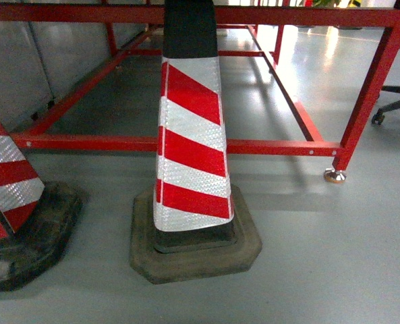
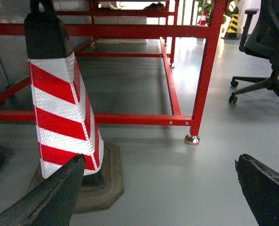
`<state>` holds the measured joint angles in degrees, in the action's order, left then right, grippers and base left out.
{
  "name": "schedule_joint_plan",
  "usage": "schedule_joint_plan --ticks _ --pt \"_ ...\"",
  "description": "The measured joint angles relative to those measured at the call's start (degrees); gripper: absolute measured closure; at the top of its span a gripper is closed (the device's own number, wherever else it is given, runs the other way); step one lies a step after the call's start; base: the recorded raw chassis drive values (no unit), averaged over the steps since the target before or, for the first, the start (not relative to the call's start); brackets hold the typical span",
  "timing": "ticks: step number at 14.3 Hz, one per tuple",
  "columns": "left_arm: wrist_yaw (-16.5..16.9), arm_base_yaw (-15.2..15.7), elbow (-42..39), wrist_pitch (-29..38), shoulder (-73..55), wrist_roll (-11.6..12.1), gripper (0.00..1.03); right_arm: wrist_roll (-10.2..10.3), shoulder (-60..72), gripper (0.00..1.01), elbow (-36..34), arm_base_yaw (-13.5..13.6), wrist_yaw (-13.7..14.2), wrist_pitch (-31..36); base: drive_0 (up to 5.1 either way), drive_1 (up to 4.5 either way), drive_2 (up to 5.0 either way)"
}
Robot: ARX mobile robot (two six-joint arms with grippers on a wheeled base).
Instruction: Pick capacitor and pack into box
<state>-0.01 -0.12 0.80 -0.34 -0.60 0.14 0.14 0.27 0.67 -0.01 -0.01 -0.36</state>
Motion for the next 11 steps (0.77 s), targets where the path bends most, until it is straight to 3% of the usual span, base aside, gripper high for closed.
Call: schedule_joint_plan --ticks 11 --pt "0.0 0.0 0.0 -0.2 0.0 0.0 0.61 0.0 0.0 0.03 0.0 0.0 0.0 0.0 0.0 0.0 0.0"
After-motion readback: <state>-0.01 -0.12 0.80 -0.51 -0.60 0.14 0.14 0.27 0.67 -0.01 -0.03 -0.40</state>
